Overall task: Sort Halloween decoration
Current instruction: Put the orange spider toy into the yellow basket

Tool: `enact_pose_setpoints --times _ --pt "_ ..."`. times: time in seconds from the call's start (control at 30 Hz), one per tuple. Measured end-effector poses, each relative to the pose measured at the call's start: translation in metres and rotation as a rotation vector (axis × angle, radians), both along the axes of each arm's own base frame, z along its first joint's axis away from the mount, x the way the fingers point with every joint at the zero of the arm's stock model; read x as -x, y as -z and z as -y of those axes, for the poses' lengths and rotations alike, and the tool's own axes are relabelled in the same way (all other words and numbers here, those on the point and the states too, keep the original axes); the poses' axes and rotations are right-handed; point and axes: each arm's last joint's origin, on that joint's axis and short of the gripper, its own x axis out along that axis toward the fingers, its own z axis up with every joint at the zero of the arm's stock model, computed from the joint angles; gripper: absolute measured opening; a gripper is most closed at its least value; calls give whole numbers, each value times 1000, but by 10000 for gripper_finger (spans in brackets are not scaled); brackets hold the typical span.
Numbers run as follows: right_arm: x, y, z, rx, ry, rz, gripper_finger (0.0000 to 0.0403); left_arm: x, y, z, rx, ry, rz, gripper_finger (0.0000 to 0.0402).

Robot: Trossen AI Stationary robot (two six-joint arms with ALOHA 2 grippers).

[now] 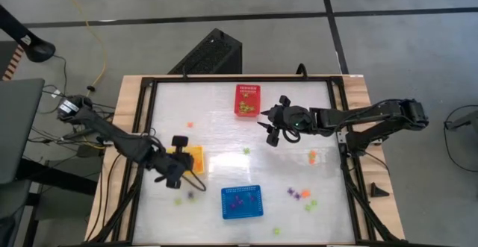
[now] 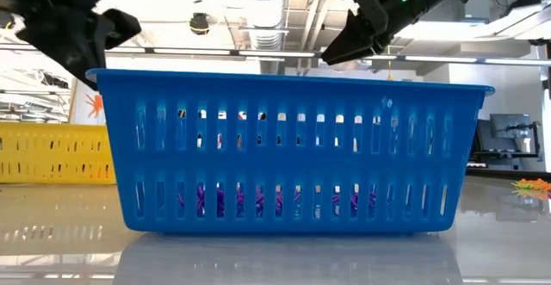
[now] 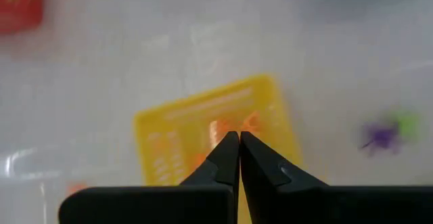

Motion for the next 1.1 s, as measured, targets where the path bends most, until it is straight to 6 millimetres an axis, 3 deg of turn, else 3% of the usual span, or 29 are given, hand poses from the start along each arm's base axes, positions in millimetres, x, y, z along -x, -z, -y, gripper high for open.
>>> enact_pose_setpoints --times 0.2,0.5,0.87,0.93,1.1 --pt "0 0 0 0 -1 -1 211 4 1 -21 -1 -93 -86 0" --pt "0 0 -1 -3 -1 -4 211 2 0 -25 18 -147 -73 5" --pt "0 1 -3 -13 -27 -5 211 1 0 -25 11 -156 -63 71" --pt "0 1 -6 -29 -28 -5 211 -3 -1 -24 2 -140 -17 79" --pt "4 9 -13 -62 -61 -85 211 -25 3 -15 -5 13 307 82"
